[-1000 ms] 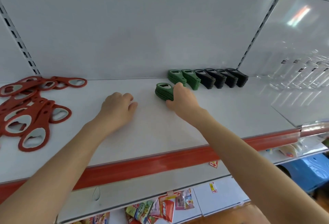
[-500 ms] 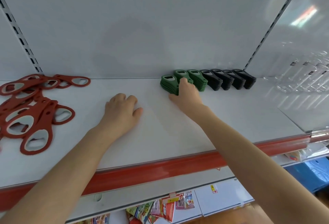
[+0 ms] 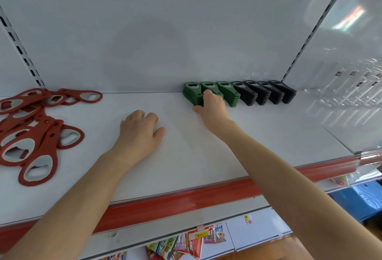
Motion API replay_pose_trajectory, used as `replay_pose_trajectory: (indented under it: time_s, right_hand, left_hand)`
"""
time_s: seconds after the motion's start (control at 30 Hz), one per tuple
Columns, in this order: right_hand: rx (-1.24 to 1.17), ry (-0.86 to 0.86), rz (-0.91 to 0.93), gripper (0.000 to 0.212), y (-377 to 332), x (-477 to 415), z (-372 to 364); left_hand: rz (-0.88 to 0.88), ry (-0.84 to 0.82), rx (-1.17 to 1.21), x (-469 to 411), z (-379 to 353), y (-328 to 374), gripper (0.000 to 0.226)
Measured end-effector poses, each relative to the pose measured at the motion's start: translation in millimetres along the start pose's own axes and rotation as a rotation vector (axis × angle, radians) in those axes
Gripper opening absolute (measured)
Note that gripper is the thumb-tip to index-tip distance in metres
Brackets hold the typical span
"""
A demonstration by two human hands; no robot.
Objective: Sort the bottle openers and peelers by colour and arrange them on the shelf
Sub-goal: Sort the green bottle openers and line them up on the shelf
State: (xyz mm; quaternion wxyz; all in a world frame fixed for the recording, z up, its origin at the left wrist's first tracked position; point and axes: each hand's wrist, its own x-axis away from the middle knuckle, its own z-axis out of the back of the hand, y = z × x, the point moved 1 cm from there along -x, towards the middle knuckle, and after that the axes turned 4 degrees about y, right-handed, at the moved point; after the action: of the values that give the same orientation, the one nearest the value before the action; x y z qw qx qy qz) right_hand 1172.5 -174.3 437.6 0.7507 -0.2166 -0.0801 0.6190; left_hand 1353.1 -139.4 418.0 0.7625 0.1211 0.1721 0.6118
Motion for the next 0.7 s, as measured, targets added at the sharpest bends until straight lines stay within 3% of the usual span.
replay_pose_trajectory:
  time_s: [0.3,0.43,0.7]
  right_hand:
    - [-0.069,0.023,-0.016,0.047,5.1,-3.8,-3.6]
    - [-0.157,0.064,0.015,0.025,6.9,-1.2,-2.7]
    - [-0.183,0.159,0.049,0.027,10.9,-4.1,-3.9]
  left_hand:
    - [0.008,0.003,0.016,-0.3,-1.7,-1.3,0.041]
    - [0.008,0.007,0.02,-0.1,-1.9,-1.2,0.04]
    - [0.009,0.014,0.025,0.8,-1.7,-1.4,0.039]
